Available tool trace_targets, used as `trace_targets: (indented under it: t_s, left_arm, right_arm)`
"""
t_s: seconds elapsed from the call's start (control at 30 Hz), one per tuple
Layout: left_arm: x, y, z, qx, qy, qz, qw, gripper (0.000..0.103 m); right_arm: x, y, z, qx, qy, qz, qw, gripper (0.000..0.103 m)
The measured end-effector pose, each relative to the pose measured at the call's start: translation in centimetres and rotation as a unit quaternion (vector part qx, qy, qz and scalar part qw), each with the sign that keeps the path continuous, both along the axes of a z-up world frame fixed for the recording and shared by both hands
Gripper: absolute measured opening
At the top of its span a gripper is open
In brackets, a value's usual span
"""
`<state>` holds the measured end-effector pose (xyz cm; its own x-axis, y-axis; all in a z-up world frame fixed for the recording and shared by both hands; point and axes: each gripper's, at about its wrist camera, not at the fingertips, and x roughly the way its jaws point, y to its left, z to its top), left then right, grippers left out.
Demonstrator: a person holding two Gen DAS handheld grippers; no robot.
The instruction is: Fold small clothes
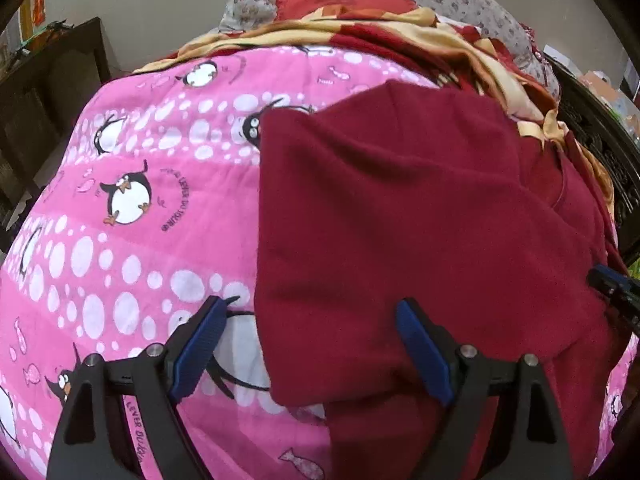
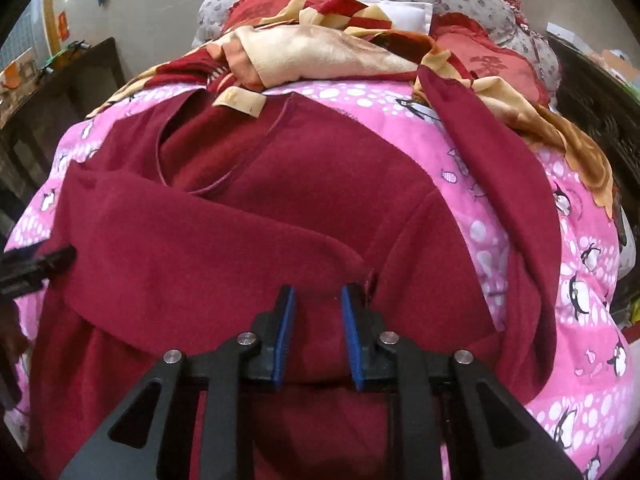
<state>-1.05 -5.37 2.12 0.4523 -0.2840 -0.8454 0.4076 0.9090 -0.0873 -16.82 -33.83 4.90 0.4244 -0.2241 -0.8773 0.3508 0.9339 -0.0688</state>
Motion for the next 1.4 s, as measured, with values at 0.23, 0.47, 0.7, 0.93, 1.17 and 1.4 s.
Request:
trace_targets:
  t_s: [0.23, 0.47, 0.7, 0.93, 1.17, 1.4]
  left_arm:
    - [-1.1, 0.5, 2.7, -0.002, -0.029, -0.001, 0.9996, 0.090]
    - [-1.7, 1.6, 5.0, -0.021, -0.049, 0.009, 0.9985, 0.090]
    - [-2.0, 1.3, 5.3, -0.024, -0.044, 0.009, 0.9987, 0.090]
    - [-2.4, 0.9, 4.7, -0.006, -0.039, 0.004, 0.9992, 0.090]
    - [-2.5, 1.2, 4.1, 0.008, -0.037, 0.006, 0.9993, 0.090]
    - [-2.6, 1.3, 5.5, -0.019, -0.046, 0.008, 0.9987, 0.090]
  right_arm:
    - [-1.5, -1.8, -0.2, 0.018, 0.013, 0.000, 1.000, 0.044]
    - [-5.1, -8.6, 7.0, -0.018, -0.085, -0.092, 0.992, 0.050]
    - [-2.5, -10.7, 6.9, -0.036, -0.076, -0.078, 0.993, 0.053]
    - [4.4, -11.4, 1.8, -0.084, -0.020, -0.042, 0.995, 0.064]
    - [4.0, -15.7, 1.7, -0.020, -0.071, -0.088, 0.993, 0.021]
    - [-0.5, -13.4, 10.8, 0.088, -0.175, 0.014, 0.981, 0.021]
